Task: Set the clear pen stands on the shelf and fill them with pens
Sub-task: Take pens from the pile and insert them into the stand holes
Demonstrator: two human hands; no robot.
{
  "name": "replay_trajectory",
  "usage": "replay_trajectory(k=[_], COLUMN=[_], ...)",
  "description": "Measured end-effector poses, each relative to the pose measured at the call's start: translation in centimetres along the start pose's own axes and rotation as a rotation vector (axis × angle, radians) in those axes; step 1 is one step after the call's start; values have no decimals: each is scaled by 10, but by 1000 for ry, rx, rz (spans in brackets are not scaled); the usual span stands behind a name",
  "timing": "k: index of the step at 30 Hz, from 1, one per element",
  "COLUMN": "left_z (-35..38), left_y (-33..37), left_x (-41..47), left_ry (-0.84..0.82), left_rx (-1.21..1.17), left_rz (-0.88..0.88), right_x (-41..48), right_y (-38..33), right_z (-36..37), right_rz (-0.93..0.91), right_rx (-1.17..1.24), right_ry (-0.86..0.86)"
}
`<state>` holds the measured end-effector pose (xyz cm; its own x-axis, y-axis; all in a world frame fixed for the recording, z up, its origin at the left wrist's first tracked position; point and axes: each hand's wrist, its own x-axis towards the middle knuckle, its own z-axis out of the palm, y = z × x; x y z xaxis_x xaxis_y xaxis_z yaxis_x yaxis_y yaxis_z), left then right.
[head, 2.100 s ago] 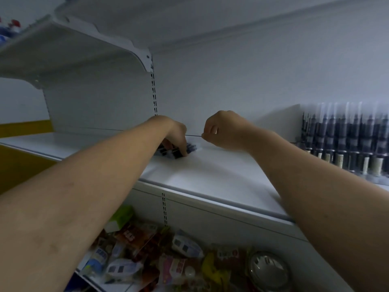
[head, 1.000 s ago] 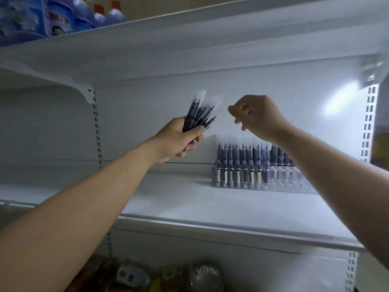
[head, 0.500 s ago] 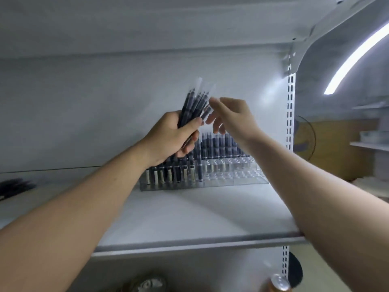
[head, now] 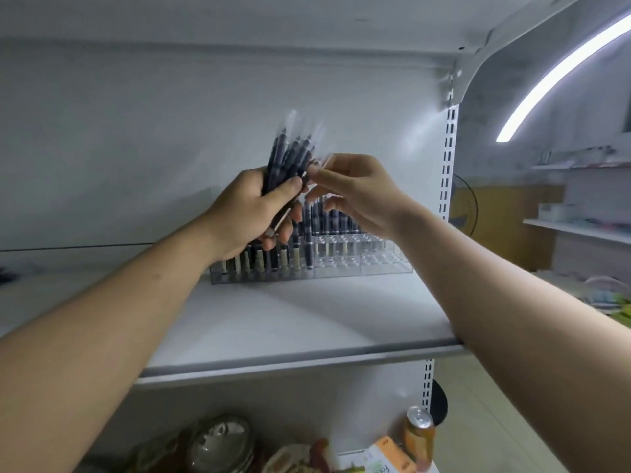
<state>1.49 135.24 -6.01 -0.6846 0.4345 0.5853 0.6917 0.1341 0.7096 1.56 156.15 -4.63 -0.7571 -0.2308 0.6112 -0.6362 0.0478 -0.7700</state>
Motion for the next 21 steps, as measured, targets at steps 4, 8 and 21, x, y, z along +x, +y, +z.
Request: replay_trajectory(k=[4,8,21], left_z=[-2,-4,-9], left_y=[-3,-7,-8], left_x=[-1,-1,1], left_ry=[-7,-15,-14], left_rx=[-3,-6,-42], left_rz=[-18,-46,-20], right_x=[0,2,6], right_y=[0,-1,5], right_z=[-1,-7,-21], right_rz=[18,1,-202], right_rx=[34,142,-588], right_ry=[22,102,336])
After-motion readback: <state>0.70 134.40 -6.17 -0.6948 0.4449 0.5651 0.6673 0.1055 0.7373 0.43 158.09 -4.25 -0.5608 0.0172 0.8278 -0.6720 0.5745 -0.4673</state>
